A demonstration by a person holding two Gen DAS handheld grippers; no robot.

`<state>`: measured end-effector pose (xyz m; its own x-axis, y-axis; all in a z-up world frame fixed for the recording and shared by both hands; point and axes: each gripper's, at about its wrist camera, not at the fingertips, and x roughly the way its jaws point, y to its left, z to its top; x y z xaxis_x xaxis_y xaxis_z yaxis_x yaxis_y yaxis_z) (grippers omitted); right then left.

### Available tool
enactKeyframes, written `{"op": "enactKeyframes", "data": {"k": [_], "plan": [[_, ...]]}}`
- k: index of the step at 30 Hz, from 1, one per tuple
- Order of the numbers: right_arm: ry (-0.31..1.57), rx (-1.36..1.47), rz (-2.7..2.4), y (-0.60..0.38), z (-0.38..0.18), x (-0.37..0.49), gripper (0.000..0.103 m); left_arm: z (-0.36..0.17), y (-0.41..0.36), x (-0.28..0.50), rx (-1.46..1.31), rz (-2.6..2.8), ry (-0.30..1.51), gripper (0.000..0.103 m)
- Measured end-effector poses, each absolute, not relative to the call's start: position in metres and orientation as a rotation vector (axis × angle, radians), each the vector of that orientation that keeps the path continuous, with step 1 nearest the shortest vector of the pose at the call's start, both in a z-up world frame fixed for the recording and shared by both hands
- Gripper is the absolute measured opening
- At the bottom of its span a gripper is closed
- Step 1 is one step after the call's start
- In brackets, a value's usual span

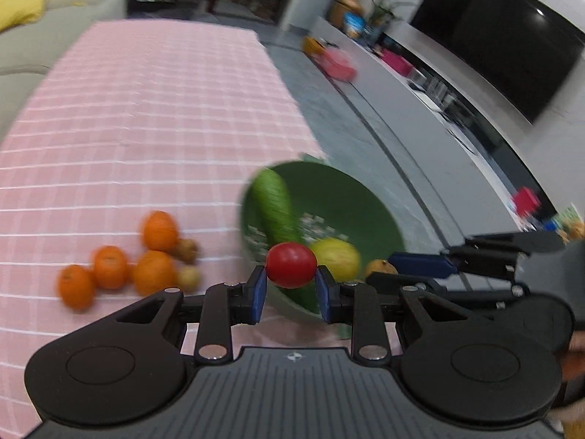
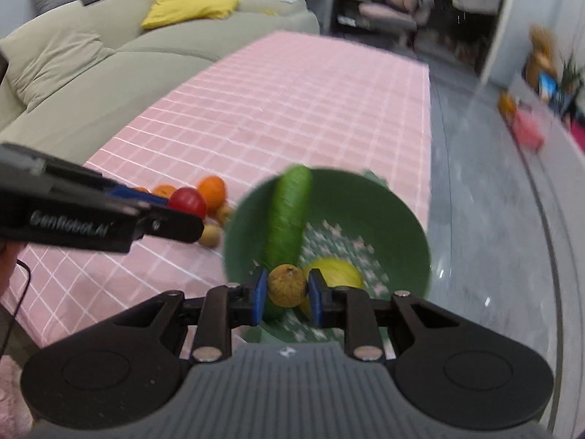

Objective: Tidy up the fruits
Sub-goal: 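Lower the tomato with the left tool while the right tool lowers the kiwi into the colander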

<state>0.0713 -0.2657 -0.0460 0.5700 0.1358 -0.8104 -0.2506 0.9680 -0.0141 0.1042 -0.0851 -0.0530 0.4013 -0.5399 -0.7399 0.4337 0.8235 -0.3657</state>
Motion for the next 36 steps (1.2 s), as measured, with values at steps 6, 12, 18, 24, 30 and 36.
{"op": "enactKeyframes", "data": {"k": [6, 12, 18, 24, 30, 36], "plan": [[1.055, -0.093, 0.270, -0.301, -0.058, 0.089, 0.021, -0.080, -0.115, 0.123, -0.171, -0.700, 1.120, 0.032], [1.165, -0.074, 0.325, -0.318, -0.079, 0.110, 0.021, -0.100, -0.132, 0.132, -0.141, -0.716, 1.218, 0.032], [1.241, -0.075, 0.370, -0.321, -0.094, 0.128, 0.021, -0.111, -0.142, 0.140, -0.148, -0.732, 1.290, 0.032], [1.320, -0.062, 0.410, -0.326, -0.110, 0.143, 0.021, -0.116, -0.149, 0.150, -0.157, -0.751, 1.350, 0.032], [1.373, -0.039, 0.445, -0.328, -0.119, 0.155, 0.021, -0.116, -0.154, 0.159, -0.153, -0.751, 1.396, 0.032], [1.395, -0.009, 0.447, -0.328, -0.123, 0.160, 0.021, -0.118, -0.151, 0.161, -0.164, -0.735, 1.405, 0.034]]}}
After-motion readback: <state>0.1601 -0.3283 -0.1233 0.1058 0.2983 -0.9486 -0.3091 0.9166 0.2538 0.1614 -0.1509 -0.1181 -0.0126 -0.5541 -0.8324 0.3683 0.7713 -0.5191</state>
